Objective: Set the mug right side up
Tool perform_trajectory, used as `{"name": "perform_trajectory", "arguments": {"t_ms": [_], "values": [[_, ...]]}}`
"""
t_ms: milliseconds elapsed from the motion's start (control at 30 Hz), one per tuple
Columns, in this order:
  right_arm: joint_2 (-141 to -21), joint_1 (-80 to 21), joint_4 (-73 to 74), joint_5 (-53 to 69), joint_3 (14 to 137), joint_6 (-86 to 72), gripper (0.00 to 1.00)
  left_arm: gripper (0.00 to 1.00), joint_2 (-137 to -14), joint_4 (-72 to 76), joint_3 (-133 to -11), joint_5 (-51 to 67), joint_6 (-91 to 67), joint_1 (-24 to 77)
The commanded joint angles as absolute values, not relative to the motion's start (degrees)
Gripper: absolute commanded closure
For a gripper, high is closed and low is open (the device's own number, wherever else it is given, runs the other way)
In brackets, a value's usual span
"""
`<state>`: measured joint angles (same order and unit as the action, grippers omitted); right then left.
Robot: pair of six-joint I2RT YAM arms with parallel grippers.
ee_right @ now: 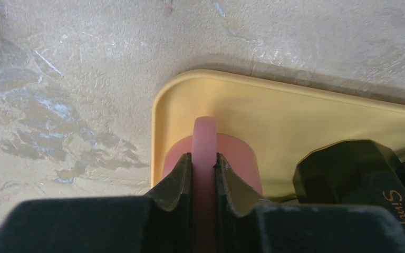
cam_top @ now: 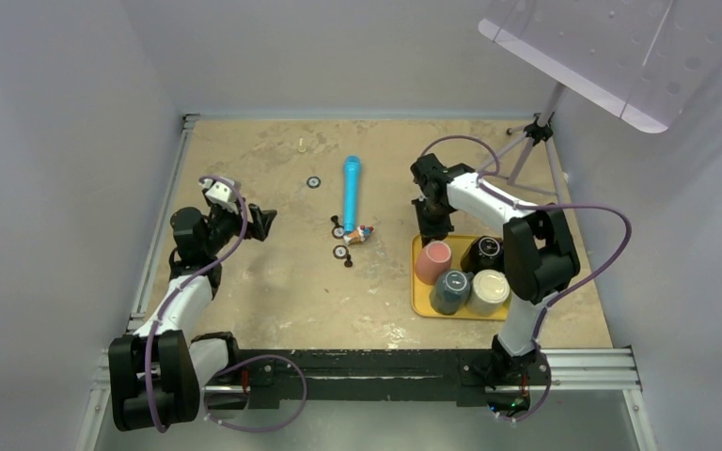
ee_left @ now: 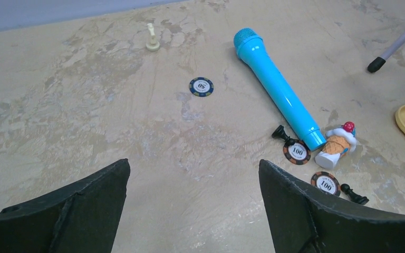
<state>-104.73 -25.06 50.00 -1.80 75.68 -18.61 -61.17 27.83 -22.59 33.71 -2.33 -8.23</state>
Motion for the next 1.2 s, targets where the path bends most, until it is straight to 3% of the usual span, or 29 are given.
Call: {"name": "perform_trajectory", "arguments": {"t_ms": [0, 167, 367, 600, 767, 933, 1100, 1167], "values": [[-104.8, -25.0, 49.8, 2.6, 76.5, -16.9, 1.00, 0.05, -61.2, 30.0, -22.9, 33.3, -1.2, -8.6], [-99.7, -25.1, 46.1, 2.8, 78.1, -15.3, 1.00, 0.06, -61.1, 22.8, -26.5, 34.7, 2.2, -8.6], [-87.5, -25.2, 31.6, 5.1, 71.2, -13.4, 1.00, 0.10, -61.6, 3.6, -36.0, 46.5, 8.7, -8.5], [-81.0, -25.2, 22.9, 7.6, 66.4, -13.9, 1.00, 0.14, -61.8, -13.7, -45.5, 63.1, 11.6, -6.4], [-71.2, -27.8, 3.0, 15.1, 61.0, -23.6, 1.00, 0.07, -62.4, -14.9, -52.3, 68.9, 1.7, -0.7], [-64.8, -34.8, -20.6, 10.6, 54.6, -32.8, 1.00, 0.00, -65.1, -7.0, -58.1, 74.7, -17.3, 4.5], [-64.7, -40.0, -30.2, 6.4, 54.0, -34.8, 1.00, 0.00, -65.1, -1.7, -59.8, 72.1, -23.3, 6.8], [-65.7, -41.3, -31.2, 6.4, 55.0, -35.5, 1.00, 0.05, -65.1, 2.0, -60.1, 72.1, -26.6, 7.2]]}}
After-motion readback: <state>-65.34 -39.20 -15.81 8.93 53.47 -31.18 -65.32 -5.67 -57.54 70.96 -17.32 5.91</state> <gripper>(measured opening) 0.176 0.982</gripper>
